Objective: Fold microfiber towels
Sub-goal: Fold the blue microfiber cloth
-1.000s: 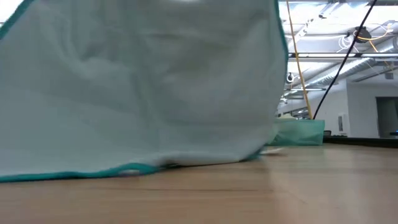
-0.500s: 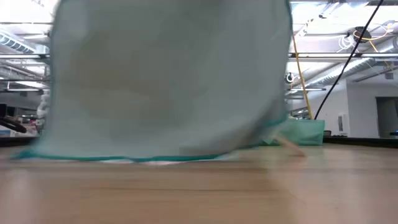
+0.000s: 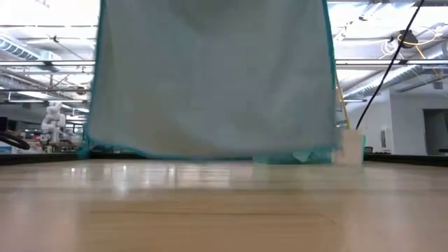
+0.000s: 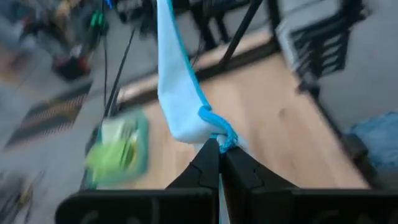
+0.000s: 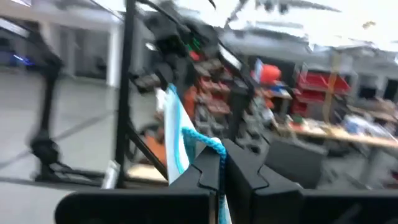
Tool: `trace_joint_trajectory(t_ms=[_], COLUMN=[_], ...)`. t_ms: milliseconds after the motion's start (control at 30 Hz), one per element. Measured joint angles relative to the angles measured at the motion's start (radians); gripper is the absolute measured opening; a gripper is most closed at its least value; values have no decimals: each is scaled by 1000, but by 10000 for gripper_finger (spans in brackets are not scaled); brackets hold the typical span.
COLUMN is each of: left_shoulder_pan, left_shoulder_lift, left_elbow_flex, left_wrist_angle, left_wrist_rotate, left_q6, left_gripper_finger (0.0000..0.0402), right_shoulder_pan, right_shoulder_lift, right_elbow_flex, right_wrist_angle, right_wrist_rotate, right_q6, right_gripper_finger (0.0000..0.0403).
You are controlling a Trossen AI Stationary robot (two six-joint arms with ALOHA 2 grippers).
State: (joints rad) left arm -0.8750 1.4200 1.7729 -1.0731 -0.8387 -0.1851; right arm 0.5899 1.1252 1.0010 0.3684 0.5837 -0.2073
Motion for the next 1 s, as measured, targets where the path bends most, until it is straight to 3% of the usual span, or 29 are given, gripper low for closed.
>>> trace_joint_trajectory(t_ms=[200, 467, 700, 1000], left_shoulder_pan=[-67, -4, 191, 426], left_shoulder_lift=[-40, -80, -80, -117], left_elbow_flex=[2, 4, -48, -352], left_wrist_angle=[86, -85, -503, -391], left_wrist_rotate=[-128, -244, -242, -114], left_q6=[111, -68, -450, -410], left_gripper_finger=[5, 5, 5, 5], right_shoulder_pan=[96, 106, -18, -257], right_shoulder_lift=[72, 88, 74, 38], right_elbow_flex=[139, 163, 80, -134], right_wrist_angle=[-5, -84, -204, -217], right_wrist_rotate=[144, 259, 257, 252], right_q6=[-89, -48, 98, 131], right_gripper_finger=[6, 6, 6, 6])
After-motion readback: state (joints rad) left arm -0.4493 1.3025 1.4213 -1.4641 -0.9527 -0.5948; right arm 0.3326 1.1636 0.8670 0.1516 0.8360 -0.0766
